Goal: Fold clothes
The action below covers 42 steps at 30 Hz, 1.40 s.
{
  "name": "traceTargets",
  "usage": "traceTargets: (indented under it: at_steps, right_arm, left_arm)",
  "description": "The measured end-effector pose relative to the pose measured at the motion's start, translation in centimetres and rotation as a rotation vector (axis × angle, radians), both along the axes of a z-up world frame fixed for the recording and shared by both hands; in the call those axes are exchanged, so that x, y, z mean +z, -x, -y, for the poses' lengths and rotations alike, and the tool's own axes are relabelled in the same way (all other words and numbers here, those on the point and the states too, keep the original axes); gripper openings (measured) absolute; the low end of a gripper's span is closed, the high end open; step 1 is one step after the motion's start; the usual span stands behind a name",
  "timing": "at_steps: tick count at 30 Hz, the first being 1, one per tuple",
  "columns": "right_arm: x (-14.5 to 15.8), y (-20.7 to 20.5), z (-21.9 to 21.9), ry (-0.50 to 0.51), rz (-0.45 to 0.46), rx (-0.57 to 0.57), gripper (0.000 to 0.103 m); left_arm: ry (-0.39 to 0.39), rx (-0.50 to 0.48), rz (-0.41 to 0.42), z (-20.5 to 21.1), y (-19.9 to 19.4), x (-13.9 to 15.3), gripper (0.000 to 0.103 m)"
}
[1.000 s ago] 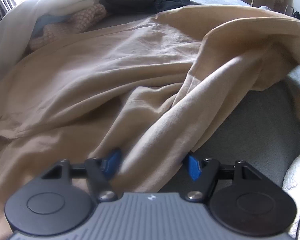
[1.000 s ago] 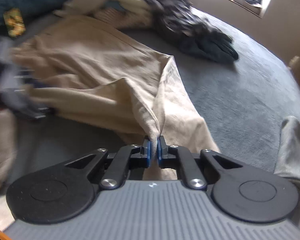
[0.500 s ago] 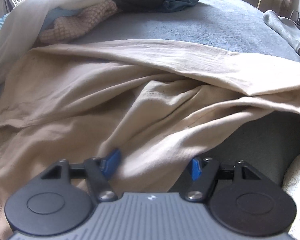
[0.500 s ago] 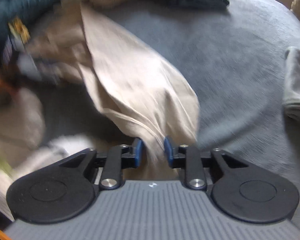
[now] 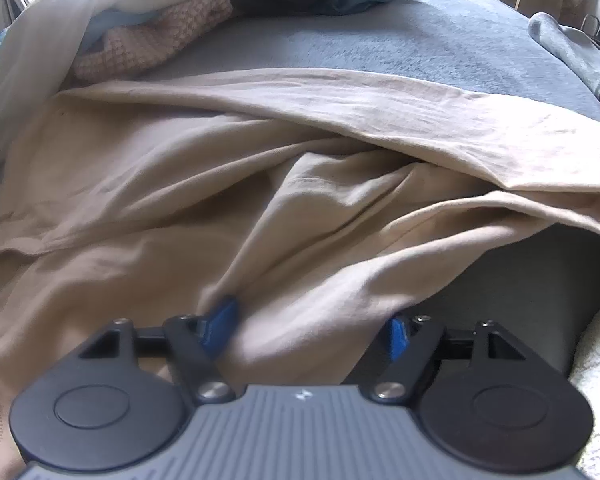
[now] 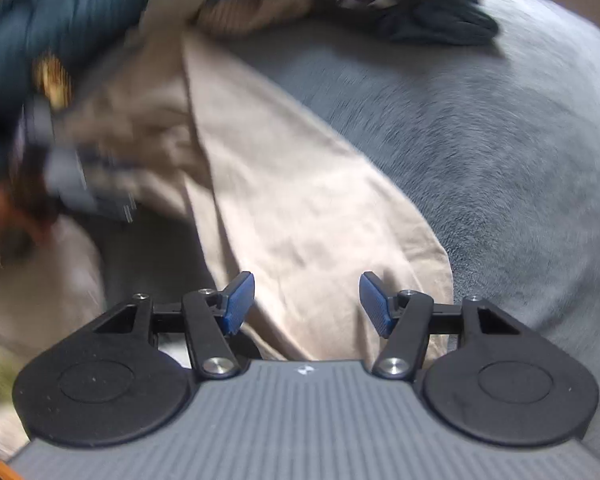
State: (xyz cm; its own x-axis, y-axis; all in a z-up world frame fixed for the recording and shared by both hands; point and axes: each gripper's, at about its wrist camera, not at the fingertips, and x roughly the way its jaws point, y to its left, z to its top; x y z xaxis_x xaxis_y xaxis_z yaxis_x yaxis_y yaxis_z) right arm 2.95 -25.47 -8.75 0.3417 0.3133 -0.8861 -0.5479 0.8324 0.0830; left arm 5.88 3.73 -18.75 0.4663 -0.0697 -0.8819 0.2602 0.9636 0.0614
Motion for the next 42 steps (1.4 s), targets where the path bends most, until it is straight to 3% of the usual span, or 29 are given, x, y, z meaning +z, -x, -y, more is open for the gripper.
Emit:
traceTargets:
  at_steps: [6, 10, 11, 12, 15, 19, 23, 27, 31, 37, 42]
  right_arm:
    - [-1.8, 2.1, -1.9, 0.265, 0.062, 0.143, 0.054]
    - [-1.8, 2.7, -1.7, 0.339, 0.085, 0.164, 0.049]
    - [-1.8, 2.8, -1.7, 0.362, 0.103, 0.166, 0.04]
    - [-1.7, 2.8, -1.6, 0.369, 0.114, 0.152, 0.022]
    - [-0.6, 1.7, -0.8, 0.33, 0.137, 0.055, 0.014]
    - [1.9, -0.7, 1.5, 0.163, 0.116, -0.137, 0.01]
    - [3.5, -3.3, 5.0, -0.02, 0.055, -0.338, 0.01]
    - [3.5, -4.9, 6.5, 0.026, 0.085, -0.43, 0.01]
    - [2.5, -6.4, 7.0, 0.147, 0.118, -0.468, 0.012]
    - [1.3, -10.0, 5.6, 0.232, 0.173, -0.386, 0.008]
    - [3.5, -14.4, 6.4, 0.255, 0.261, -0.377, 0.007]
  left_arm:
    - [0.004, 0.003, -0.003, -0.1, -0.2, -0.3, 0.077]
    - [0.011, 0.005, 0.006, -0.3, -0.2, 0.0, 0.077]
    - [0.012, 0.005, 0.011, -0.3, -0.2, 0.2, 0.076]
    - [0.011, 0.0, 0.023, -0.3, -0.1, 0.4, 0.075]
    - [-0.011, -0.037, 0.077, 0.1, 0.2, 1.4, 0.075]
    - [-0.017, -0.093, 0.15, 0.6, 0.4, 2.4, 0.075]
    - [-0.052, -0.127, 0.136, 1.4, -0.2, 1.3, 0.076]
    - [-0.069, -0.132, 0.101, 1.6, -0.4, -0.3, 0.076]
    - [-0.052, -0.123, 0.092, 1.3, -0.7, -0.7, 0.078]
    - [-0.028, -0.116, 0.087, 1.0, -0.9, -1.0, 0.08]
    - [-0.017, -0.13, 0.088, 0.5, -0.7, -1.3, 0.08]
